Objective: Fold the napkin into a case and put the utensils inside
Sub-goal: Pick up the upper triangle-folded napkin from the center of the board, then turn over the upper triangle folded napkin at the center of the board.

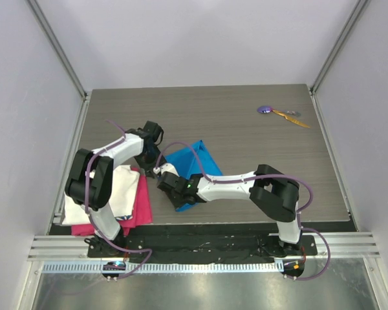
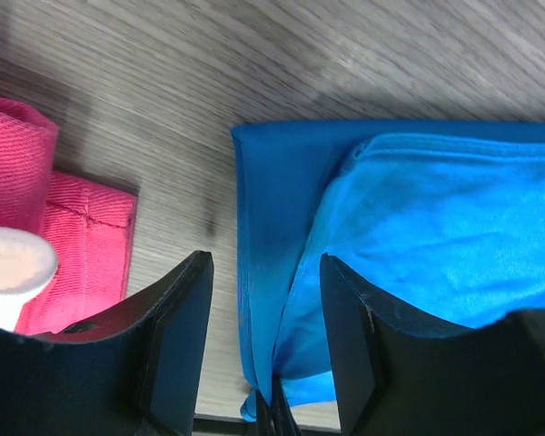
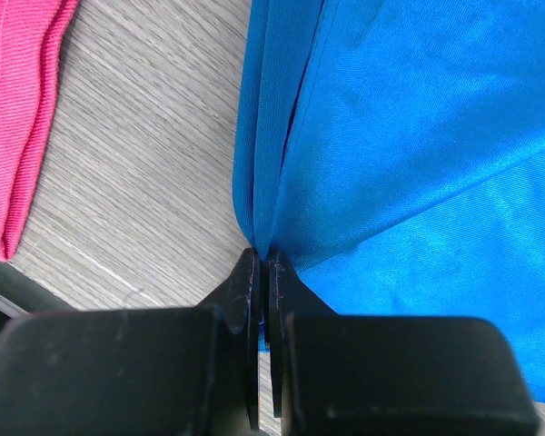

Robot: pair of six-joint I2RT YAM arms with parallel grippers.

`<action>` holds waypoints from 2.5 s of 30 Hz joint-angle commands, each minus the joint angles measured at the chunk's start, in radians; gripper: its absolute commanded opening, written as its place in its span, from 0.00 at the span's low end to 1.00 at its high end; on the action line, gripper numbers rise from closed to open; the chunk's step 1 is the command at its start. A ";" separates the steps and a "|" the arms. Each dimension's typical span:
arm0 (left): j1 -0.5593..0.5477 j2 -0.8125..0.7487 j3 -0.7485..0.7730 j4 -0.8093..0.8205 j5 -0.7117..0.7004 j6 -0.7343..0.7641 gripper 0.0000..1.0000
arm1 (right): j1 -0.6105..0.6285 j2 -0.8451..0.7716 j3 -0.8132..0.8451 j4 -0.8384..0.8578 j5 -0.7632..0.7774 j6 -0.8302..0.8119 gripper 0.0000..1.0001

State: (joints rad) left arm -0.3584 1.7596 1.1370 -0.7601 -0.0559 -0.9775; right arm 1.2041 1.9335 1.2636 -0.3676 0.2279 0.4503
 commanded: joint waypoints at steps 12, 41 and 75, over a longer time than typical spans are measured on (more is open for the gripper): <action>-0.005 0.075 0.027 0.088 -0.082 0.013 0.27 | -0.011 -0.039 -0.046 0.015 -0.029 0.014 0.01; 0.259 -0.381 0.451 -0.136 0.091 0.189 0.00 | -0.023 -0.129 0.288 0.246 -0.550 0.178 0.01; -0.130 -0.004 0.644 0.189 0.049 0.030 0.00 | -0.422 -0.671 -0.336 0.064 -0.572 0.105 0.01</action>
State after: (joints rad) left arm -0.6147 1.9427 1.8210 -0.7250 0.0086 -0.9222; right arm 0.6556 1.2221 0.8005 -0.1505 -0.2832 0.5793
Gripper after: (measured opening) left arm 0.015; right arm 0.045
